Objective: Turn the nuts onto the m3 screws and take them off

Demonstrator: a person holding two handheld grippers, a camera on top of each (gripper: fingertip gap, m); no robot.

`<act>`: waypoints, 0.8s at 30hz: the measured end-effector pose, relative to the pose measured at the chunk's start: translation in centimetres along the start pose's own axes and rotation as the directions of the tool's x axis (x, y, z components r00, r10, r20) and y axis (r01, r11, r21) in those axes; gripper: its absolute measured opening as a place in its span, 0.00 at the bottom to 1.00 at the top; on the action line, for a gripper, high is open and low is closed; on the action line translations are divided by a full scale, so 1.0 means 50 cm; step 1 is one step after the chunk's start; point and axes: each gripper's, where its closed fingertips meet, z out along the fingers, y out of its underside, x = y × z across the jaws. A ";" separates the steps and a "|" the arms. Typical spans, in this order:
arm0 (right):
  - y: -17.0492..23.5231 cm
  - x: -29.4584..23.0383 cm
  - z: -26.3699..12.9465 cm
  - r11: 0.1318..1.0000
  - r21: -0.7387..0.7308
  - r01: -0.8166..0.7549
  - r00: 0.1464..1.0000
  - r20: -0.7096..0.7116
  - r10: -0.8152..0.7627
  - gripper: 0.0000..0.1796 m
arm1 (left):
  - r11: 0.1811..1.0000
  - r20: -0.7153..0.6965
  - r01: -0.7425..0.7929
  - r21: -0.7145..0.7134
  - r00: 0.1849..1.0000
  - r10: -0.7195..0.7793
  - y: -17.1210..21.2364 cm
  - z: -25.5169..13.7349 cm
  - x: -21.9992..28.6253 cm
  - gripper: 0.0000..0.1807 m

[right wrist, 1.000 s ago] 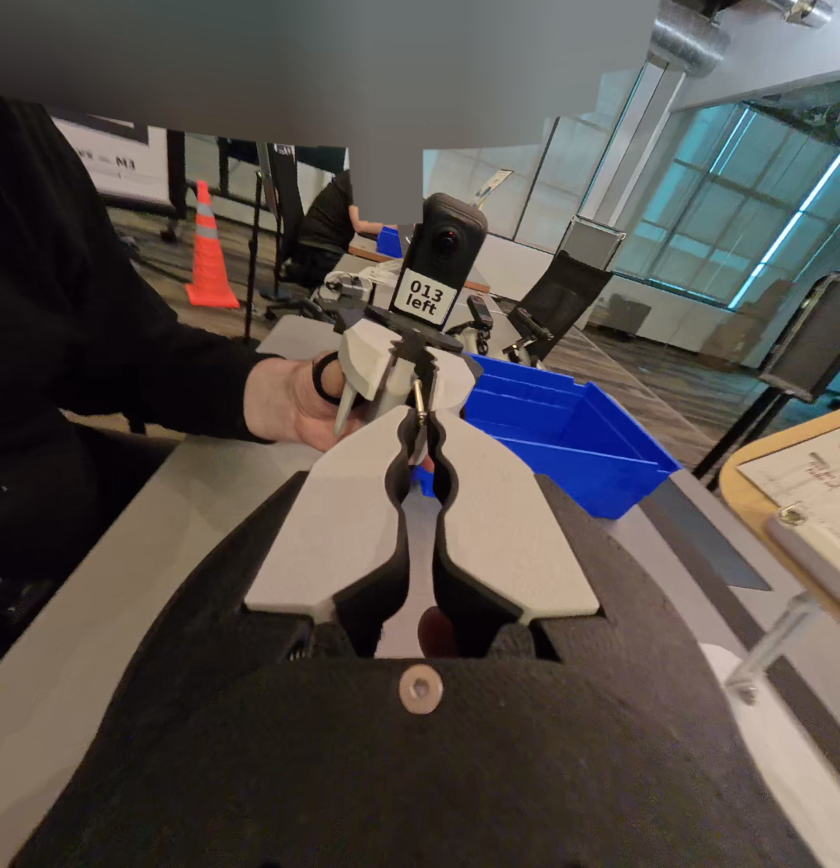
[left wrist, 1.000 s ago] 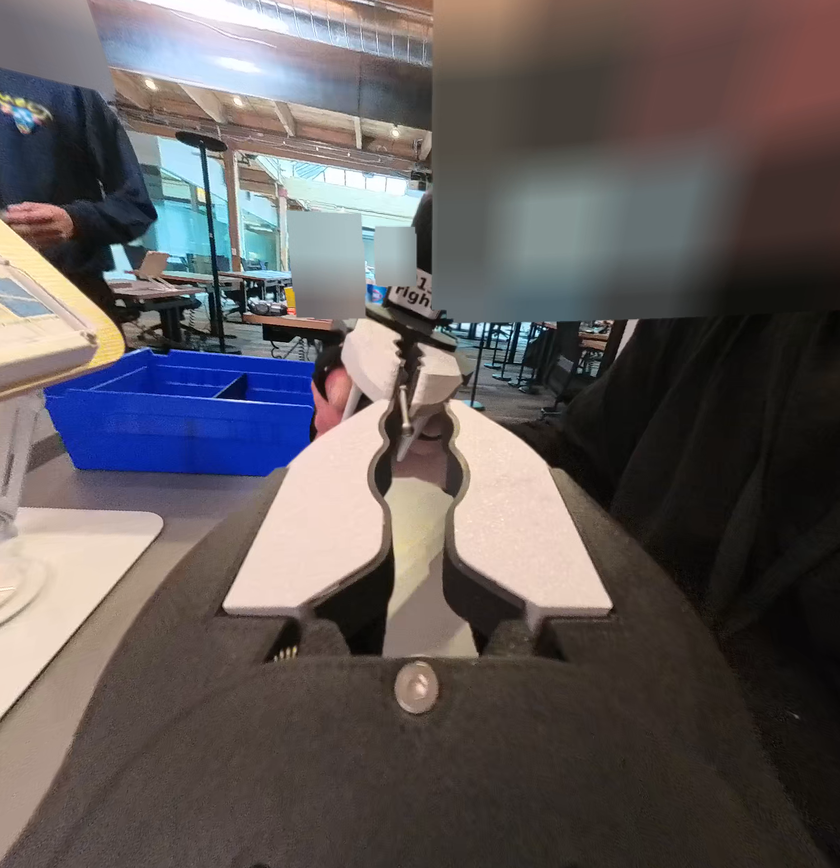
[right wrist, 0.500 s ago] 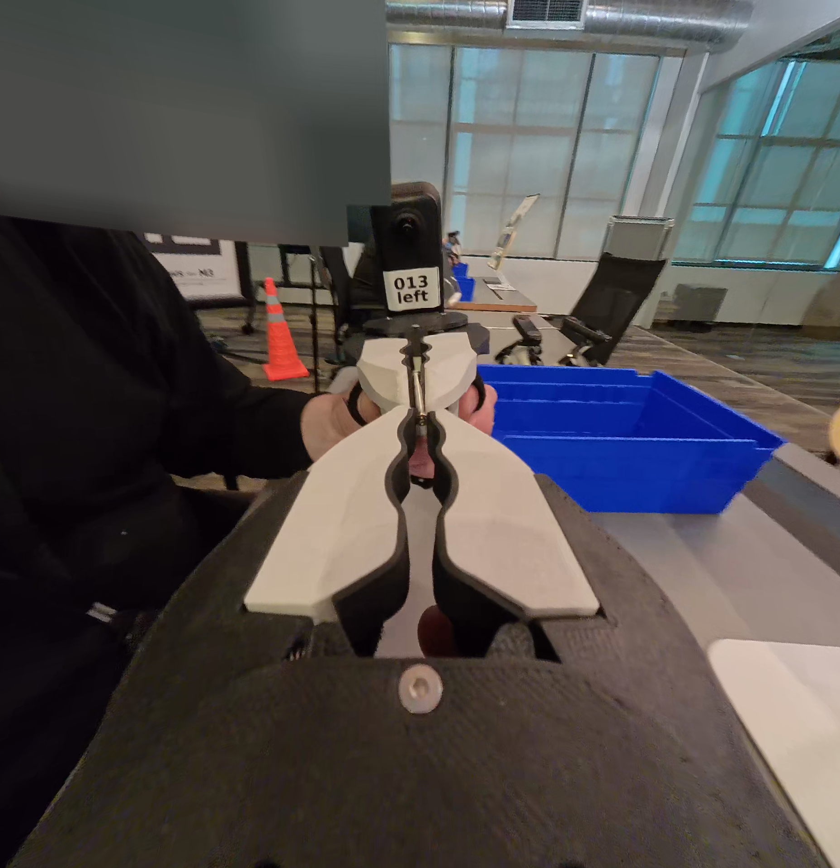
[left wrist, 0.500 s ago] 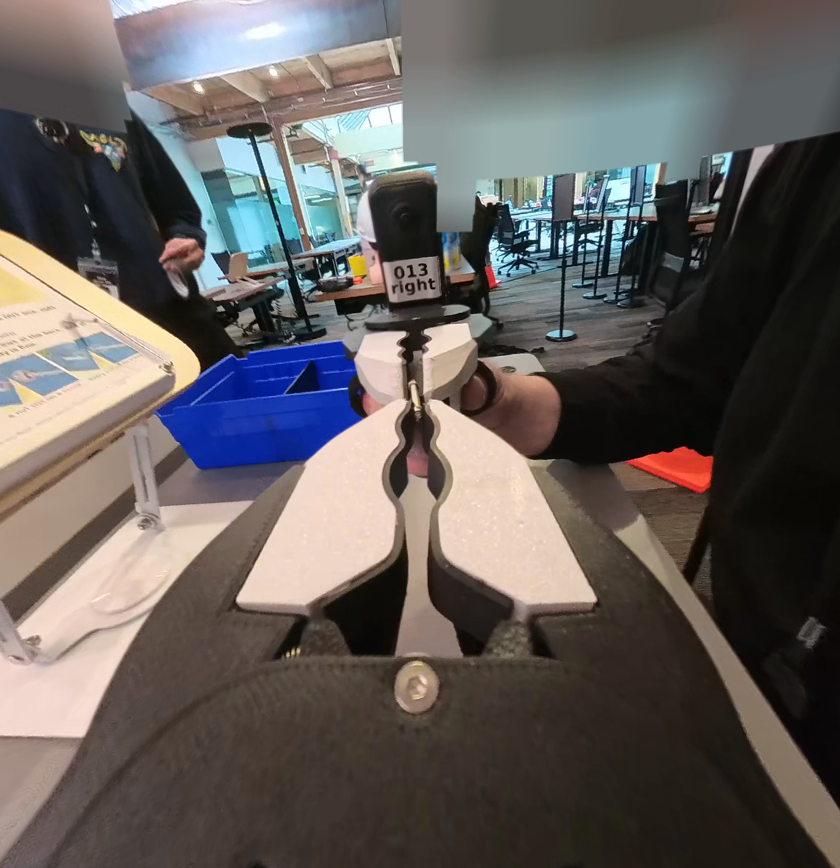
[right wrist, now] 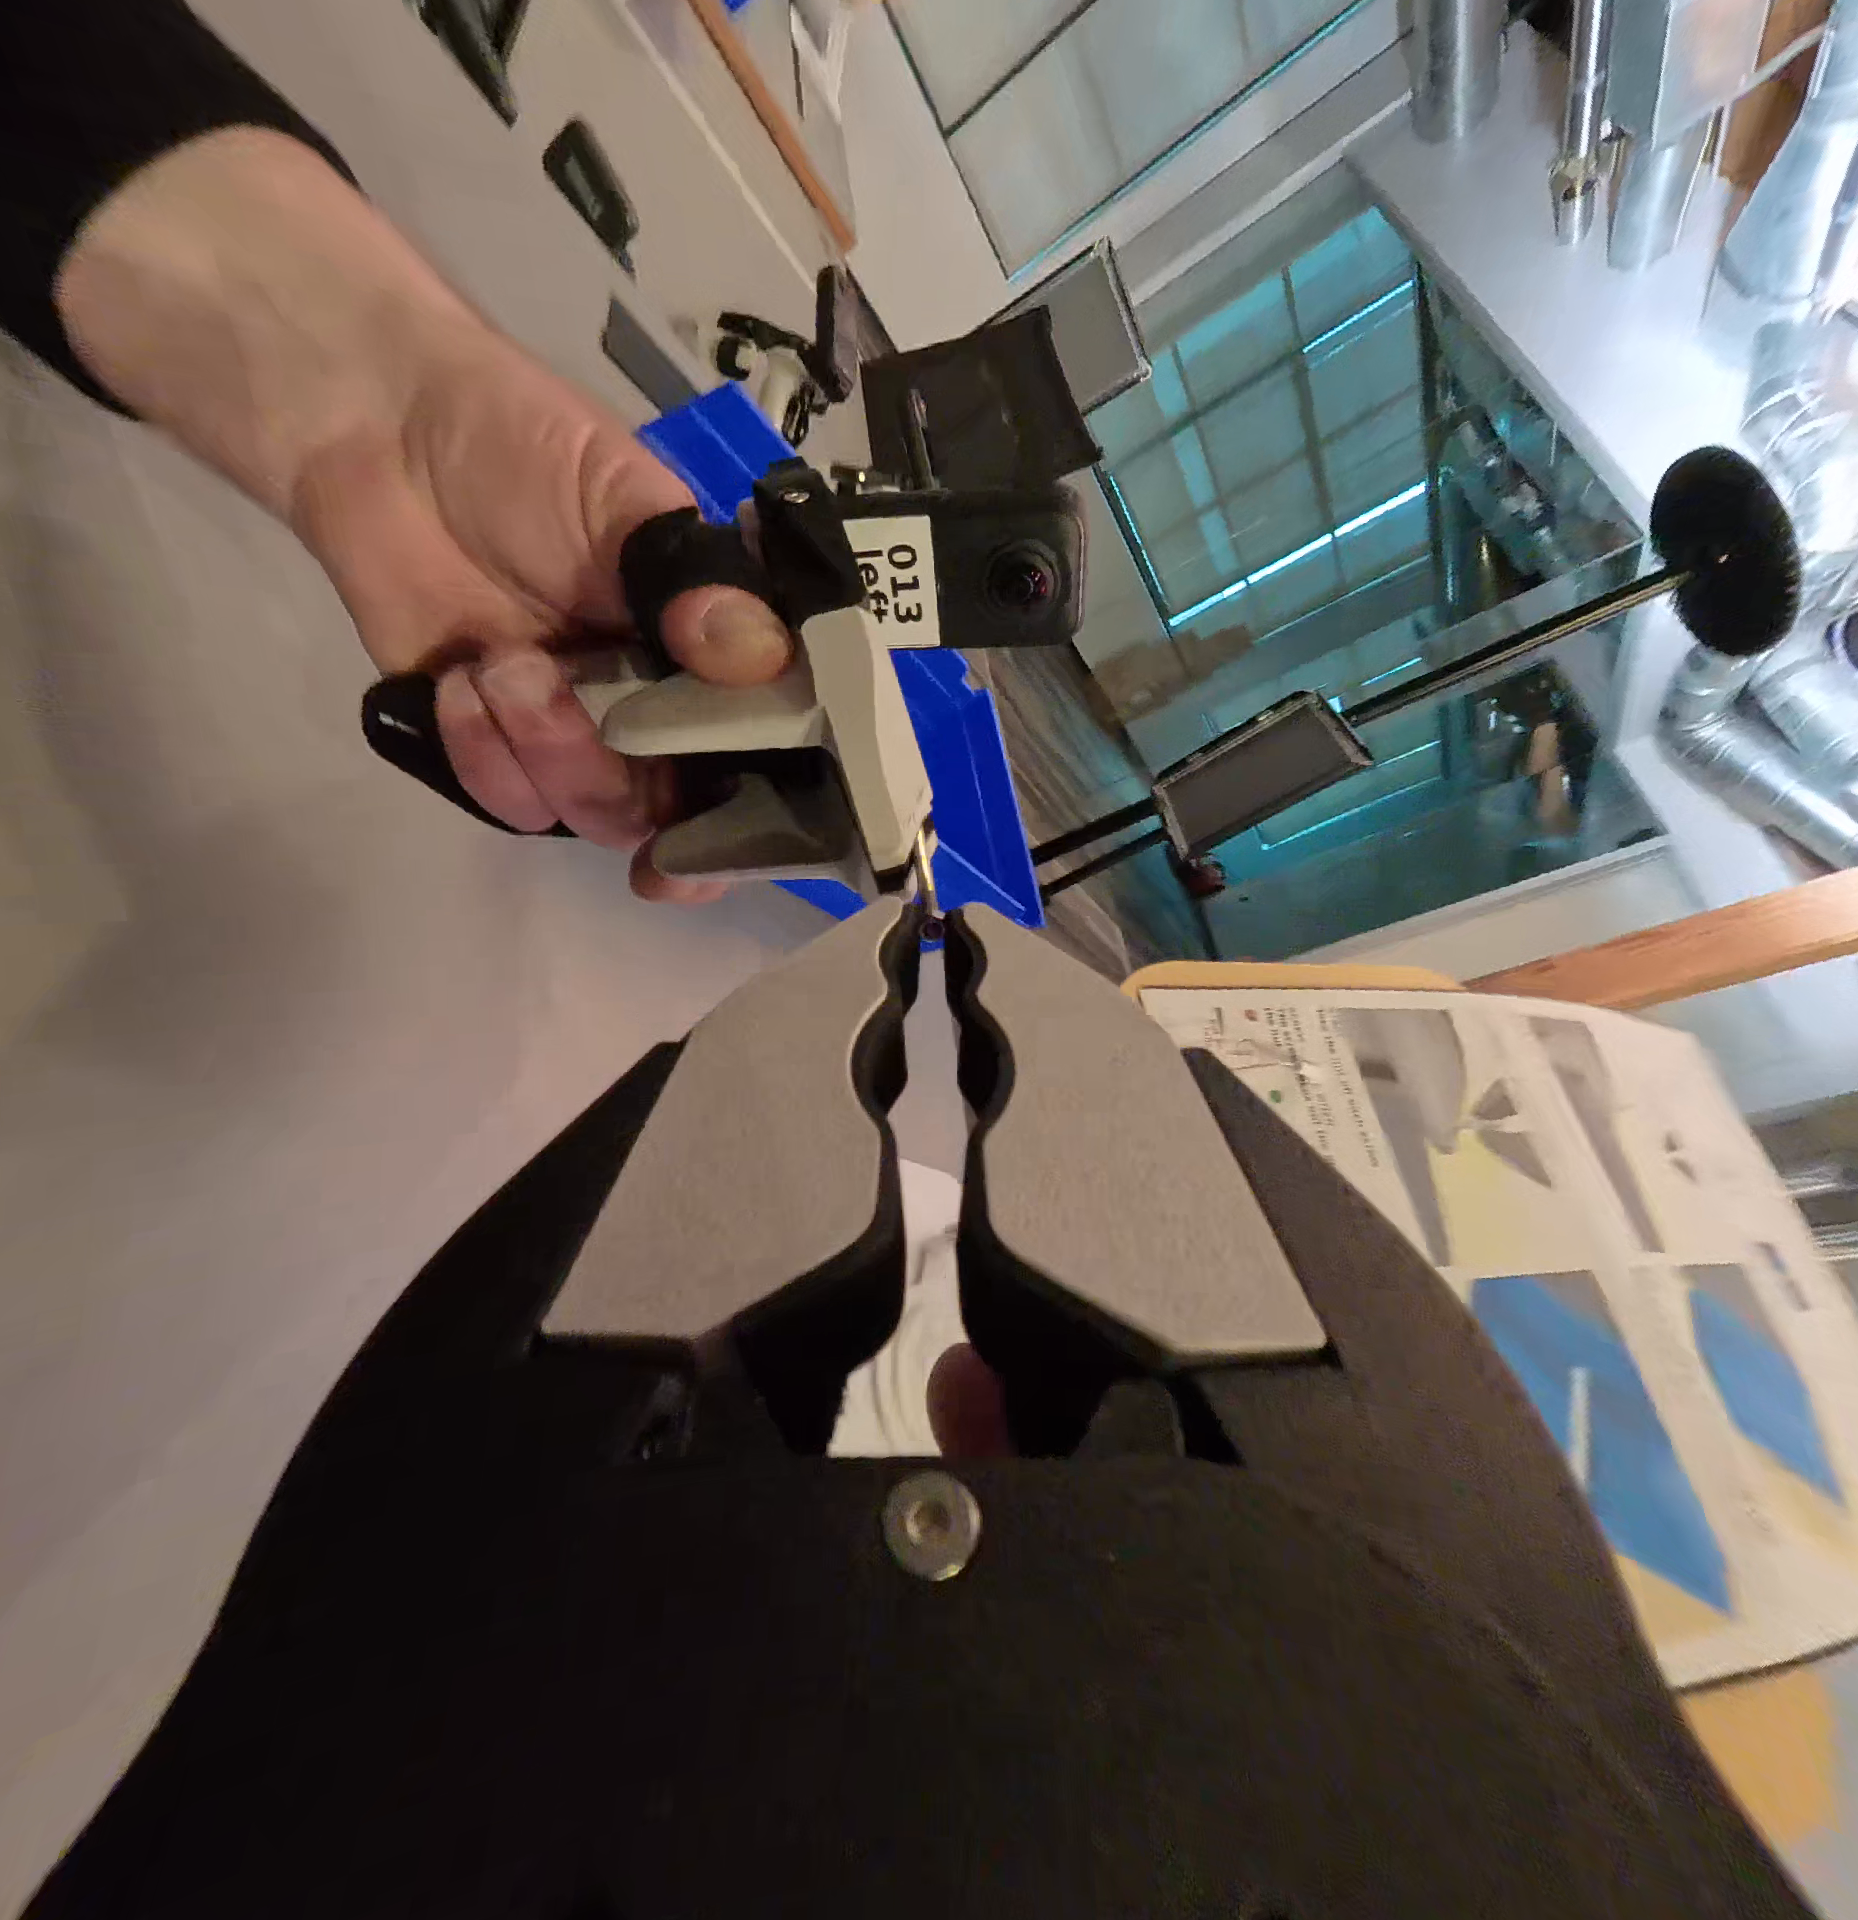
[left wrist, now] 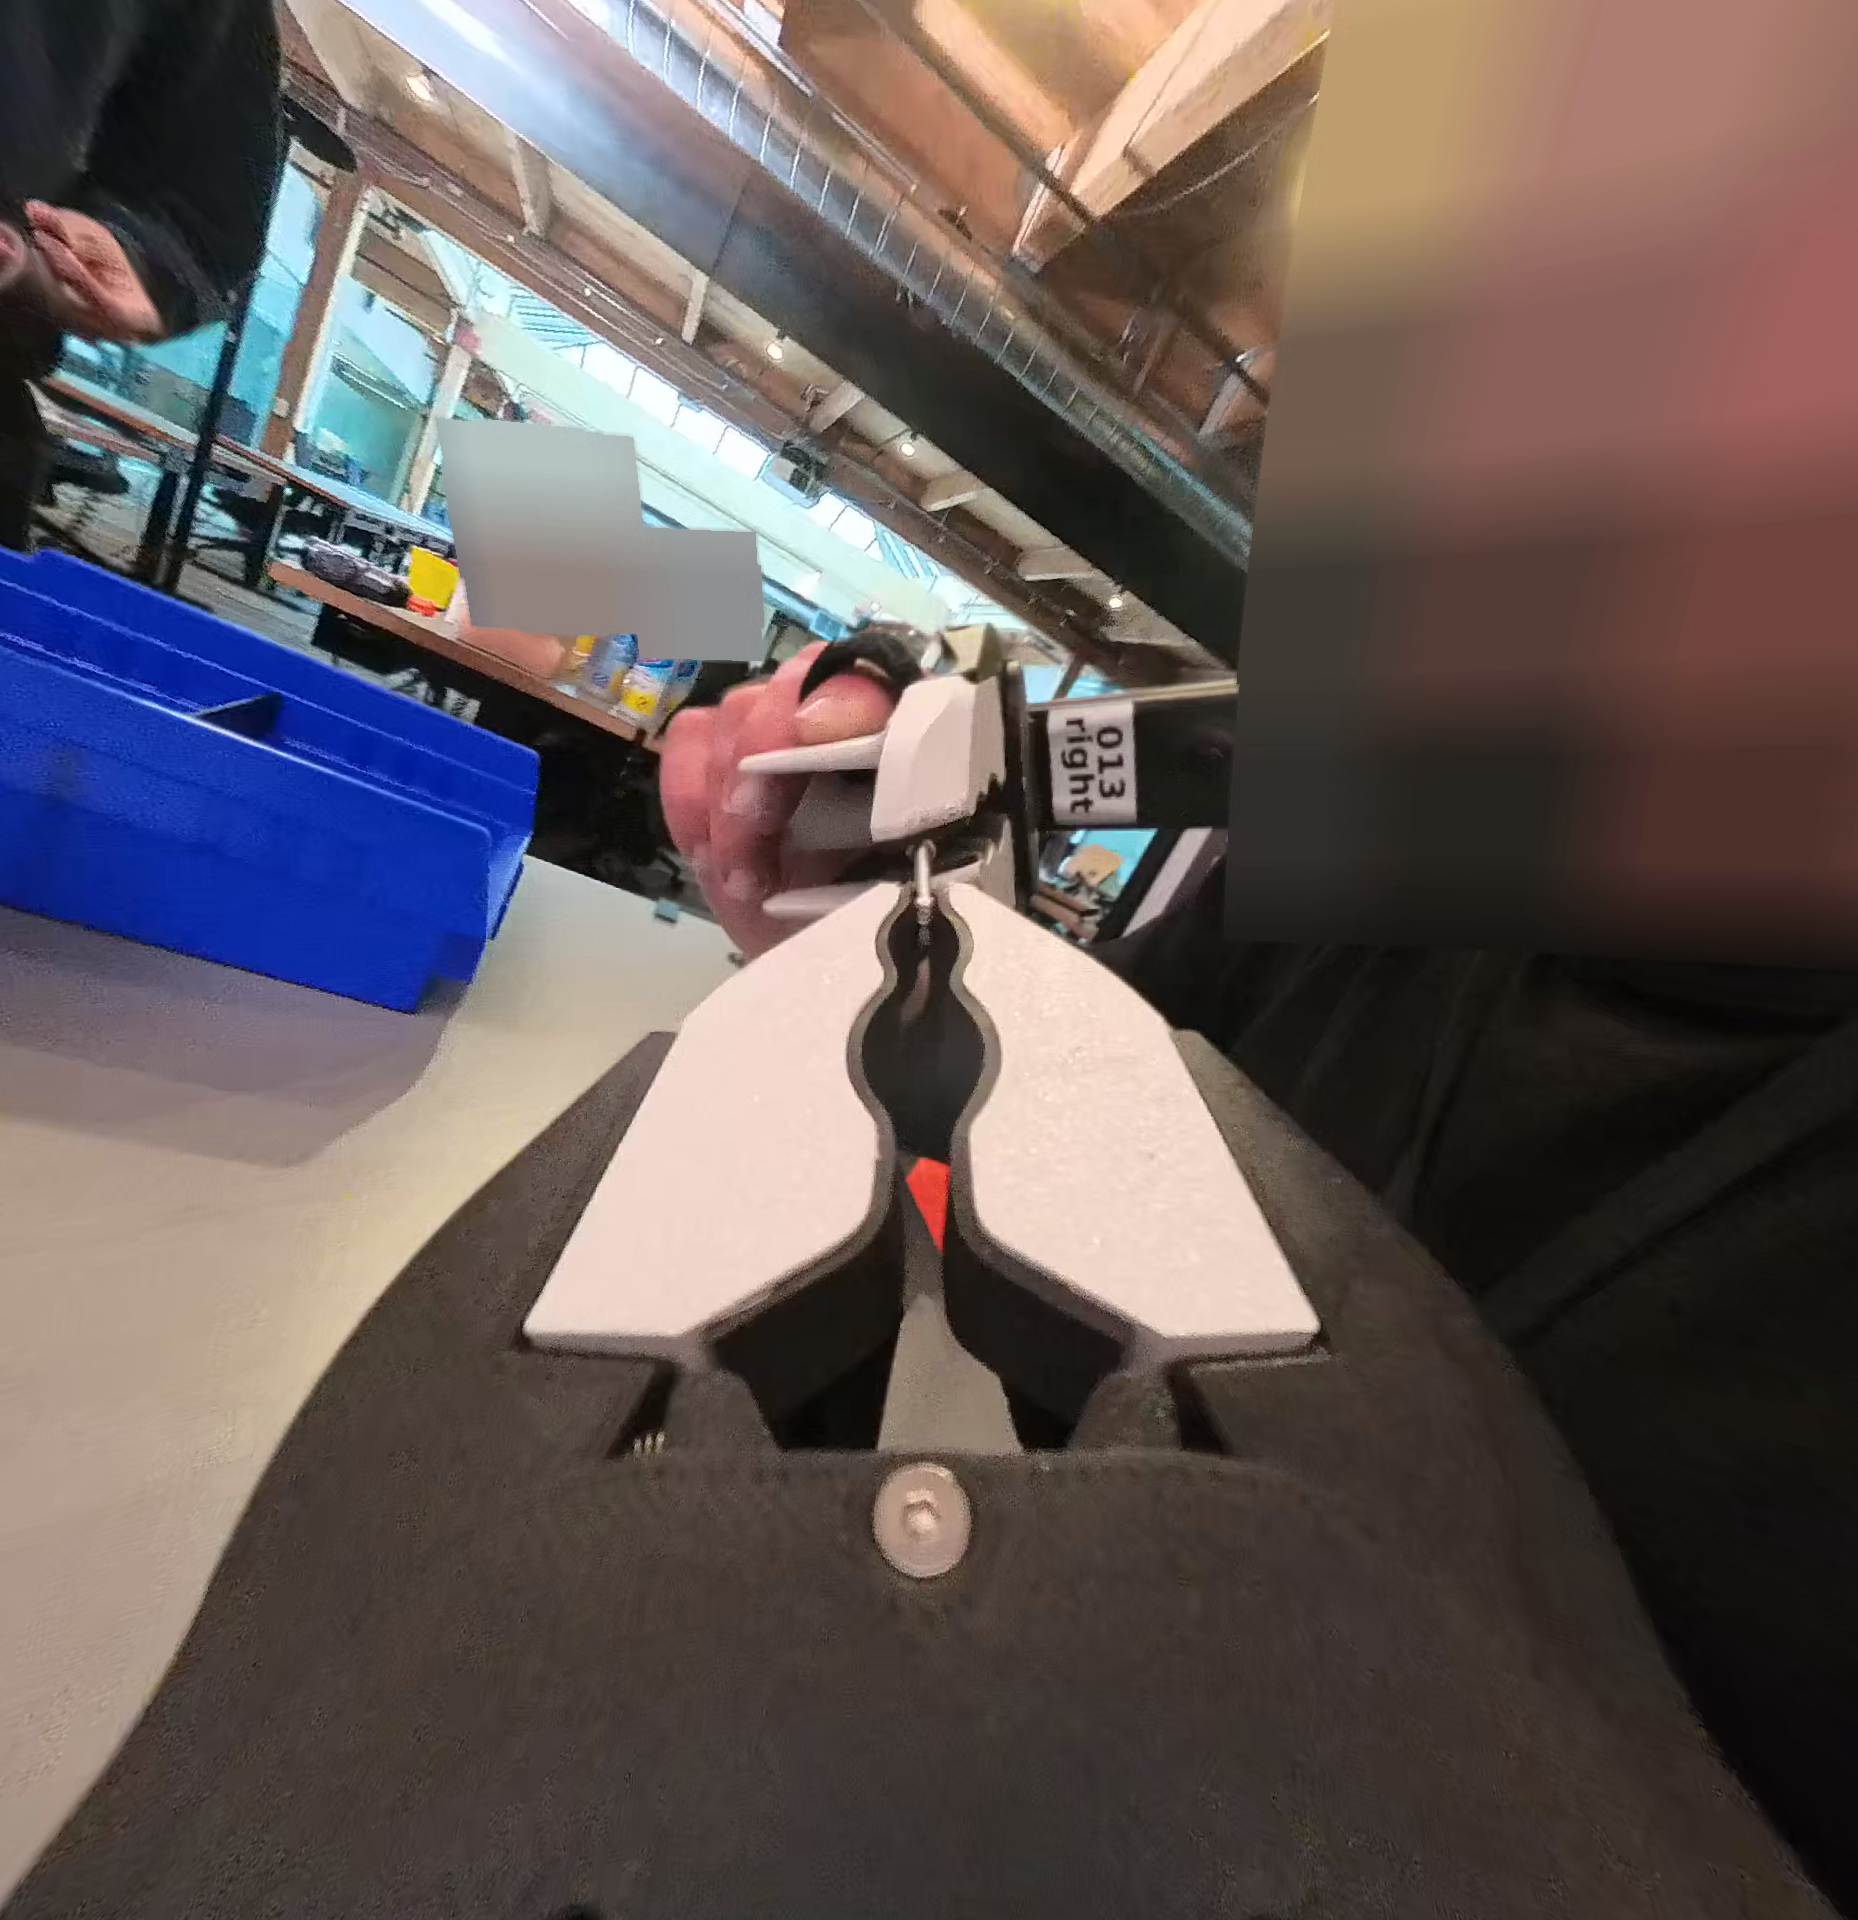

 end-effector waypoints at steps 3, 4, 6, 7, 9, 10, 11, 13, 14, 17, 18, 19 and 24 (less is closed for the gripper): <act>0.007 0.001 0.002 0.998 -0.025 0.056 0.998 0.002 -0.056 0.03 | 1.000 -0.010 0.029 0.002 1.000 -0.029 0.003 -0.001 -0.004 0.01; 0.008 0.000 0.002 0.999 -0.024 0.045 0.999 0.011 -0.045 0.03 | 0.999 -0.009 0.032 0.003 0.999 -0.032 0.003 -0.002 -0.006 0.01; 0.002 0.002 0.001 0.999 0.021 -0.037 0.999 0.032 0.036 0.03 | 1.000 -0.021 0.007 0.008 1.000 -0.007 0.003 0.000 -0.002 0.01; 0.001 0.003 0.000 0.995 0.042 -0.094 0.995 0.046 0.092 0.03 | 1.000 -0.015 -0.014 0.013 1.000 0.014 0.000 0.001 0.000 0.01; 0.002 0.006 -0.003 0.973 0.086 -0.216 0.975 0.076 0.210 0.03 | 0.996 0.011 -0.093 0.004 0.996 0.093 -0.003 0.003 0.004 0.07; 0.004 0.009 -0.005 0.953 0.105 -0.284 0.957 0.093 0.275 0.03 | 0.989 0.048 -0.150 -0.018 0.987 0.151 -0.002 0.003 0.001 0.11; 0.006 0.008 -0.008 0.925 0.123 -0.361 0.930 0.126 0.346 0.03 | 0.973 0.093 -0.225 -0.046 0.969 0.228 -0.002 0.002 -0.002 0.12; 0.008 0.007 -0.014 0.848 0.161 -0.505 0.859 0.190 0.476 0.03 | 0.924 0.168 -0.366 -0.114 0.909 0.381 -0.003 0.000 -0.006 0.14; 0.009 0.005 -0.016 0.801 0.172 -0.574 0.814 0.227 0.534 0.03 | 0.893 0.185 -0.426 -0.145 0.875 0.447 -0.004 0.001 -0.005 0.15; 0.010 -0.005 -0.021 0.645 0.200 -0.737 0.670 0.342 0.659 0.03 | 0.819 0.221 -0.533 -0.212 0.791 0.571 -0.006 0.002 -0.009 0.15; 0.010 -0.012 -0.021 0.603 0.191 -0.775 0.625 0.379 0.683 0.03 | 0.800 0.229 -0.550 -0.240 0.769 0.597 -0.004 0.003 -0.013 0.15; 0.011 -0.018 -0.021 0.564 0.185 -0.805 0.585 0.407 0.701 0.03 | 0.779 0.231 -0.573 -0.256 0.746 0.625 -0.002 0.004 -0.013 0.14; 0.008 -0.025 -0.025 0.385 0.183 -0.904 0.423 0.510 0.749 0.03 | 0.705 0.194 -0.641 -0.303 0.683 0.704 0.013 0.011 -0.003 0.03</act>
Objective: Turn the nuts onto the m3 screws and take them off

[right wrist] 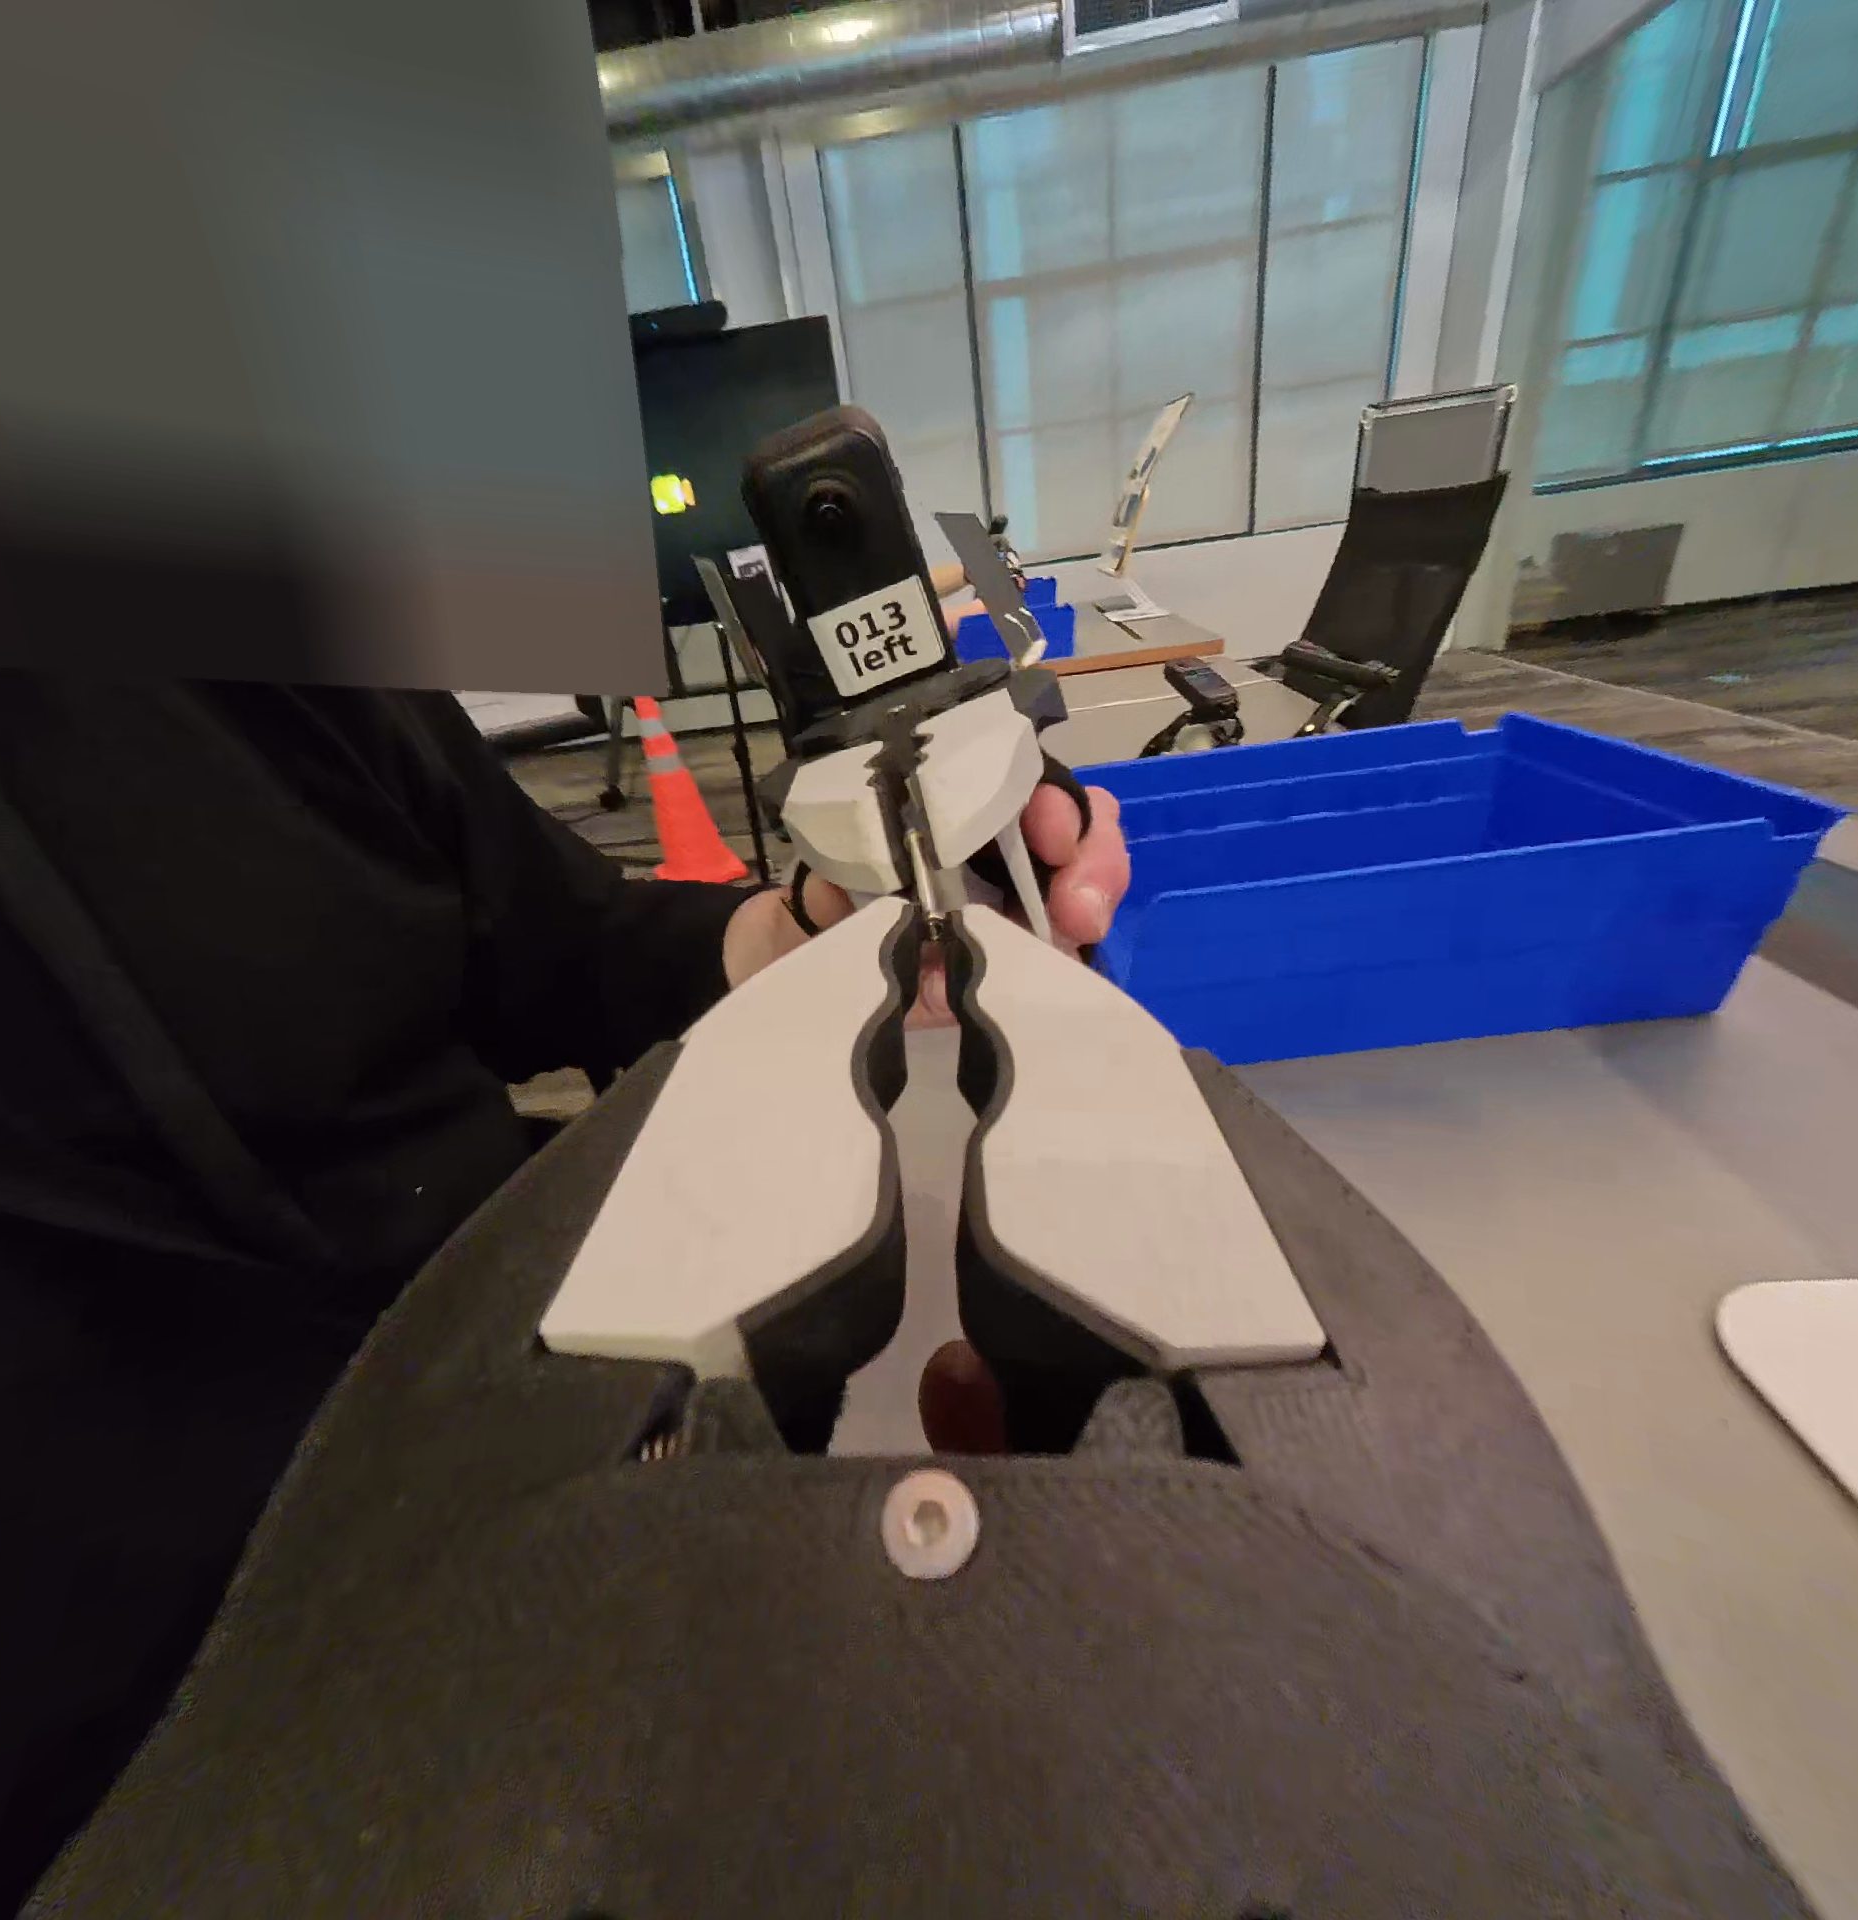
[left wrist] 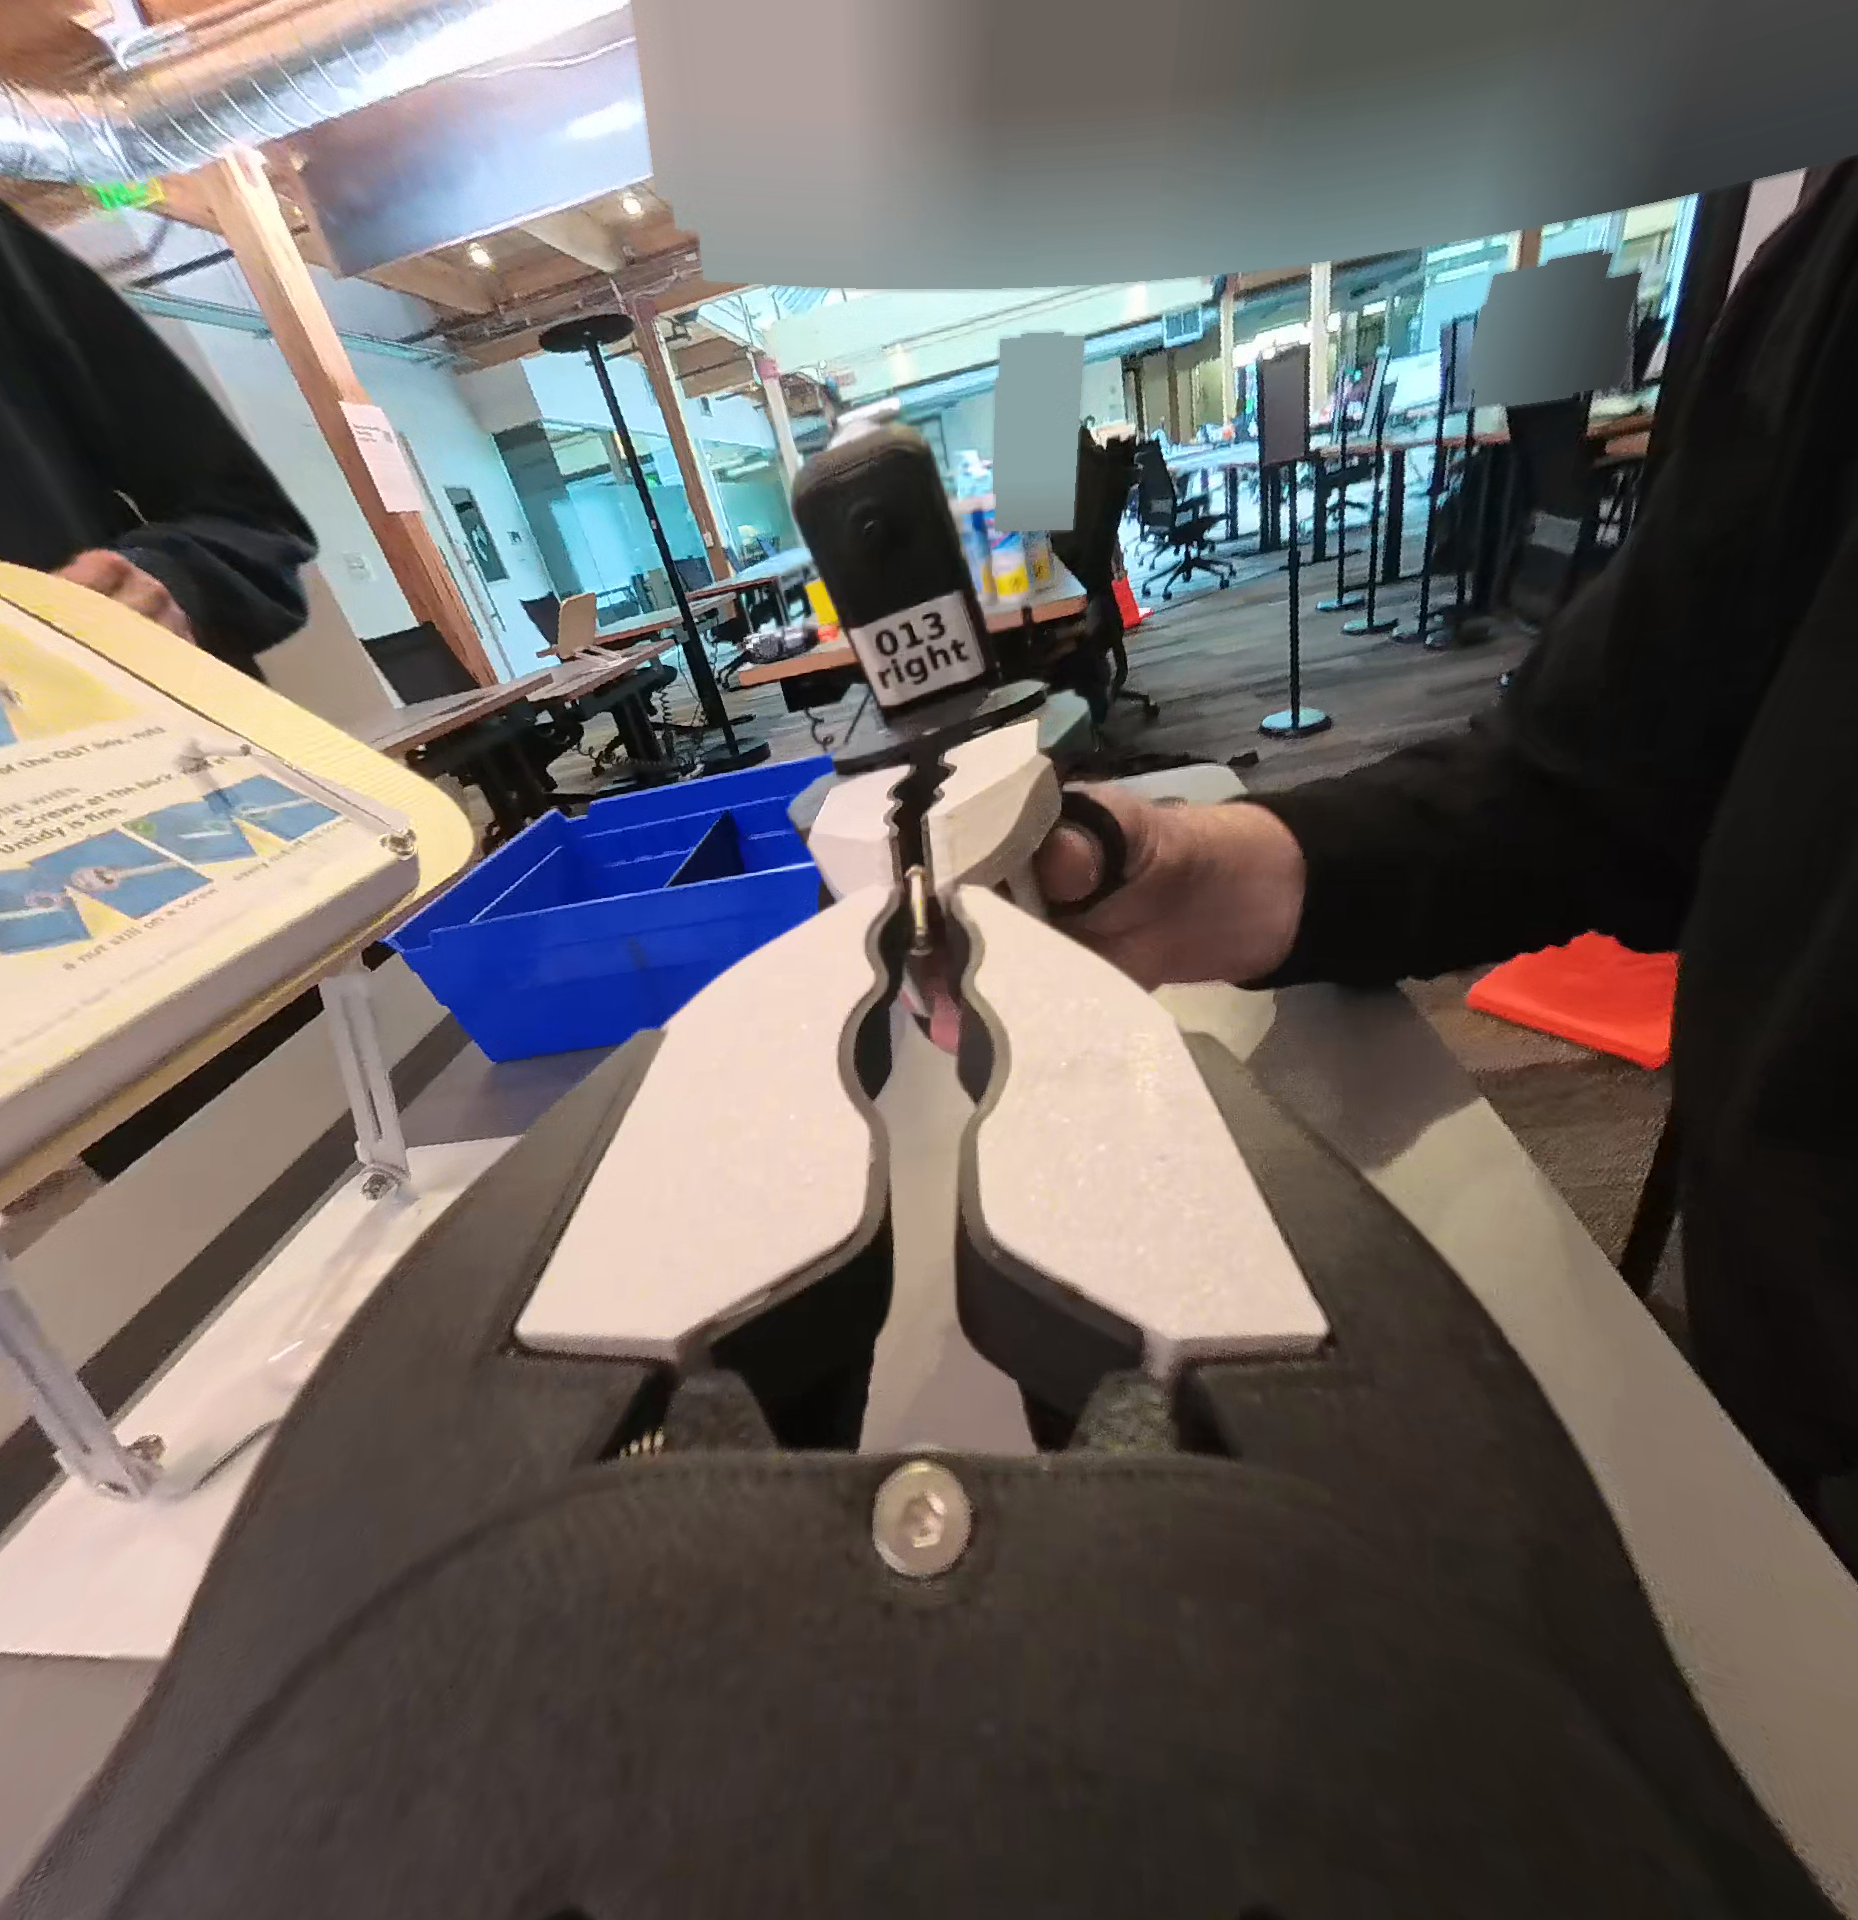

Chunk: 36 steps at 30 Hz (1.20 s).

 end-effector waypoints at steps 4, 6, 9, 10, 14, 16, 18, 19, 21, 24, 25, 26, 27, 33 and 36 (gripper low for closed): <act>0.003 -0.002 0.001 0.998 0.027 -0.062 0.998 0.029 0.061 0.03 | 1.000 -0.007 0.009 -0.014 1.000 -0.009 0.003 0.000 0.000 0.02; 0.005 0.000 0.000 0.998 0.026 -0.064 0.998 0.025 0.063 0.03 | 0.999 -0.009 0.023 -0.022 1.000 -0.024 0.005 0.000 0.001 0.02; 0.007 0.004 -0.001 1.000 0.002 0.016 1.000 -0.015 -0.016 0.03 | 0.995 -0.020 0.097 -0.033 0.995 -0.098 0.008 0.001 -0.002 0.02; 0.006 0.004 0.000 0.997 -0.011 0.072 0.997 -0.039 -0.072 0.03 | 0.989 -0.034 0.150 -0.018 0.988 -0.150 0.005 0.001 -0.003 0.02; 0.005 0.009 0.001 0.878 -0.216 0.428 0.873 -0.151 -0.463 0.03 | 0.910 -0.125 0.415 0.028 0.904 -0.408 0.004 -0.001 -0.007 0.02; 0.002 0.010 0.002 0.739 -0.343 0.580 0.744 -0.146 -0.652 0.03 | 0.825 -0.211 0.562 0.061 0.815 -0.539 0.001 -0.003 -0.007 0.02; 0.001 0.015 0.002 0.563 -0.462 0.686 0.586 -0.109 -0.803 0.03 | 0.735 -0.277 0.673 0.074 0.722 -0.633 0.005 -0.005 -0.010 0.01; 0.002 0.018 0.001 0.470 -0.512 0.719 0.506 -0.078 -0.859 0.03 | 0.697 -0.304 0.713 0.079 0.683 -0.664 0.009 -0.005 -0.009 0.01; 0.008 0.021 0.001 0.247 -0.599 0.762 0.322 0.020 -0.947 0.03 | 0.639 -0.338 0.764 0.088 0.627 -0.702 0.018 -0.008 -0.008 0.01; 0.012 0.015 0.001 0.073 -0.625 0.777 0.185 0.116 -0.976 0.03 | 0.573 -0.391 0.814 0.091 0.559 -0.732 0.024 -0.010 0.003 0.01; 0.014 0.013 0.000 0.072 -0.621 0.781 0.190 0.126 -0.974 0.03 | 0.563 -0.399 0.822 0.092 0.548 -0.735 0.024 -0.009 0.006 0.01; 0.016 0.012 -0.001 0.101 -0.614 0.783 0.221 0.123 -0.967 0.03 | 0.564 -0.399 0.820 0.095 0.550 -0.733 0.026 -0.008 0.007 0.01; 0.015 0.010 0.000 0.149 -0.602 0.784 0.263 0.105 -0.959 0.03 | 0.582 -0.399 0.807 0.106 0.570 -0.718 0.024 -0.008 0.009 0.01; 0.000 -0.004 0.000 0.622 -0.430 0.654 0.663 -0.071 -0.746 0.03 | 0.820 -0.248 0.553 0.145 0.823 -0.511 0.015 -0.003 0.016 0.15; 0.005 -0.003 -0.004 0.798 -0.334 0.502 0.822 -0.104 -0.560 0.03 | 0.914 -0.147 0.377 0.148 0.922 -0.357 0.005 -0.007 0.014 0.16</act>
